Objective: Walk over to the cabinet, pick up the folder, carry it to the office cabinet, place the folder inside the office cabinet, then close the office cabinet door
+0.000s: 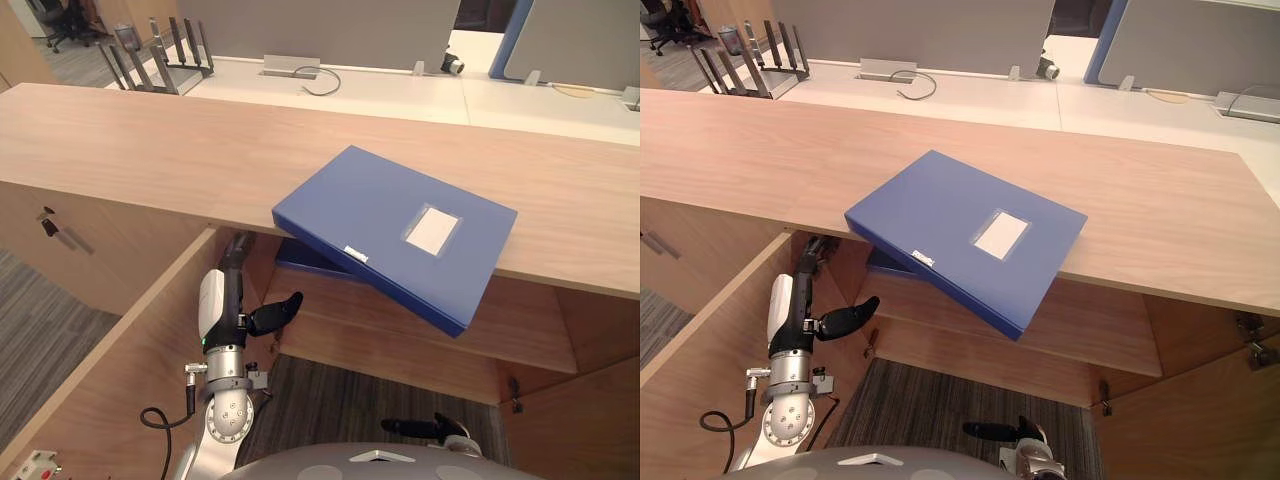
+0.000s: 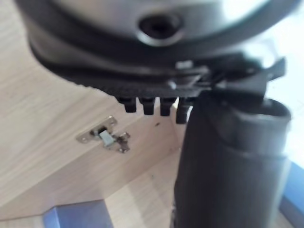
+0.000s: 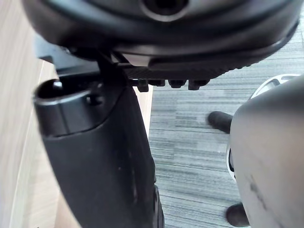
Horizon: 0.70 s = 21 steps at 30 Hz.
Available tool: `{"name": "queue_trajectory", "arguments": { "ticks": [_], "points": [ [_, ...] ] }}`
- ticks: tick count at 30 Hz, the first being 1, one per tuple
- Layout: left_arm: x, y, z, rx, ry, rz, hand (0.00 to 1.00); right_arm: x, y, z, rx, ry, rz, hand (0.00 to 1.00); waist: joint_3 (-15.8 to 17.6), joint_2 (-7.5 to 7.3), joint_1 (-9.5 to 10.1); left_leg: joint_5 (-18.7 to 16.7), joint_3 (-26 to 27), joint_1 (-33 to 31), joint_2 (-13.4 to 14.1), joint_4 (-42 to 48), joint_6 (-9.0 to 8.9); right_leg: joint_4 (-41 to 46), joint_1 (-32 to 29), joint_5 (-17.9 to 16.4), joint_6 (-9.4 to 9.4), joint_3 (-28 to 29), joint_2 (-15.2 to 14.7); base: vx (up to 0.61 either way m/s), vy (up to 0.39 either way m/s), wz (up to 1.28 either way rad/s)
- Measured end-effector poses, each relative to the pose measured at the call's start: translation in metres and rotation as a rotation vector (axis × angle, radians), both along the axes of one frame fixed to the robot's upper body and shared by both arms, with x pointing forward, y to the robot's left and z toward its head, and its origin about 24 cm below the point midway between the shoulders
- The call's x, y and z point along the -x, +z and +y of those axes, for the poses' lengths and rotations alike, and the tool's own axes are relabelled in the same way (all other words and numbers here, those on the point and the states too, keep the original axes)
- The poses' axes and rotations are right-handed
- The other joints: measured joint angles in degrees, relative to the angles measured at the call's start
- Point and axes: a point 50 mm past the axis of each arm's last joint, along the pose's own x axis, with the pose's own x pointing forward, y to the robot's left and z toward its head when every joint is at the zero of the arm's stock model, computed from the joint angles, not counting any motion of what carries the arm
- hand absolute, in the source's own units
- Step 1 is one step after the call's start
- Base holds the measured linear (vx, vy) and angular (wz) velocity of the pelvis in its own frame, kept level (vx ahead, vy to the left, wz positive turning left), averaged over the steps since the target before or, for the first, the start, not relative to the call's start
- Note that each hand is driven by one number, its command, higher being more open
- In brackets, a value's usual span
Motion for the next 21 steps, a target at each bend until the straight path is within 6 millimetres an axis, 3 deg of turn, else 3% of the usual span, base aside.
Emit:
{"name": "queue_trajectory", "arguments": {
  "ticks": [3,5,7,8,10,11,12,13,14,16,18,21],
  "points": [
    [-0.006,0.004,-0.004,0.036,-0.014,-0.023,1.0,-0.001,-0.001,0.002,-0.004,0.016,0.019,1.0,1.0,-0.59,0.1,-2.0,-2.5,-7.0,1.0,10.4,-0.3,2.1,-1.8,-0.8,-1.08,-0.2,-0.2,-0.08,-0.018,0.39],
    [-0.007,0.008,-0.011,0.074,-0.023,-0.039,1.0,-0.004,0.0,-0.003,0.009,0.01,0.016,1.0,1.9,0.54,1.29,-4.2,-3.1,-10.3,3.3,18.5,-0.55,4.9,-2.2,-1.8,-2.24,0.0,0.6,-0.13,0.03,0.13],
    [-0.008,0.012,-0.015,0.098,-0.026,-0.058,1.0,-0.002,0.0,-0.007,0.014,-0.02,0.015,1.0,1.8,1.08,1.2,-4.2,-4.1,-10.2,3.7,18.1,-0.58,7.1,-2.9,-2.9,-3.09,0.2,0.3,-0.13,0.069,0.03],
    [-0.01,0.017,-0.019,0.122,-0.037,-0.082,1.0,0.001,0.001,-0.011,0.019,-0.046,0.017,1.0,1.7,0.99,0.82,-5.4,-4.9,-9.9,3.7,16.0,-1.09,7.5,-4.5,-3.5,-2.64,0.1,-0.2,-0.16,0.09,0.1],
    [-0.012,0.023,-0.027,0.16,-0.058,-0.107,1.0,0.006,0.001,-0.02,0.032,-0.093,0.017,1.0,1.6,2.27,0.28,-8.1,-3.5,-12.4,5.9,23.9,0.42,8.7,-6.0,-3.1,-1.92,-0.1,-0.6,-0.18,0.117,-0.06],
    [-0.011,0.023,-0.028,0.163,-0.063,-0.106,1.0,0.009,0.001,-0.022,0.031,-0.113,0.022,1.0,1.3,2.65,-0.18,-8.9,-3.5,-12.3,6.8,26.3,-0.22,8.9,-6.2,-2.9,-1.65,0.1,-0.7,-0.16,0.177,-0.21],
    [-0.011,0.023,-0.03,0.169,-0.073,-0.111,1.0,0.014,0.001,-0.026,0.023,-0.187,0.017,1.0,0.6,3.37,-1.11,-10.1,-3.6,-11.2,8.7,28.9,-2.05,8.9,-6.5,-2.1,-0.9,0.4,-0.9,-0.16,0.31,-0.1],
    [-0.012,0.026,-0.034,0.181,-0.088,-0.125,1.0,0.018,0.002,-0.033,0.033,-0.229,0.006,1.0,-0.1,4.22,-2.56,-11.3,-3.6,-9.3,10.3,26.8,-4.49,8.8,-7.4,-1.2,-0.36,0.4,-1.1,-0.17,0.36,-0.02],
    [-0.013,0.027,-0.037,0.189,-0.096,-0.133,1.0,0.02,0.003,-0.037,0.04,-0.242,0.004,1.0,-0.4,4.64,-3.07,-12.1,-3.7,-8.4,10.5,24.0,-5.83,8.9,-8.0,-0.7,-0.12,0.4,-1.3,-0.17,0.406,0.04],
    [-0.015,0.029,-0.038,0.178,-0.118,-0.144,1.0,0.037,0.0,-0.037,0.03,-0.291,0.041,1.0,-1.4,2.87,-3.27,-9.9,-2.9,-7.7,6.0,16.1,-4.02,8.6,-10.4,1.8,-0.34,1.6,-4.0,-0.12,0.251,0.03],
    [-0.016,0.029,-0.034,0.169,-0.113,-0.144,1.0,0.051,-0.004,-0.031,0.004,-0.341,0.072,1.0,-1.2,0.9,-3.26,-8.7,-2.8,-7.7,4.1,15.1,-3.02,8.4,-10.9,4.2,-0.67,1.7,-5.7,-0.13,0.191,0.02],
    [-0.015,0.028,-0.032,0.166,-0.103,-0.138,1.0,0.054,-0.004,-0.032,0.002,-0.351,0.073,1.0,-0.9,0.84,-3.29,-8.2,-1.8,-6.7,2.8,14.5,-2.07,9.5,-11.0,6.0,-1.86,2.4,-7.2,-0.09,0.124,-0.02]
  ]
}}
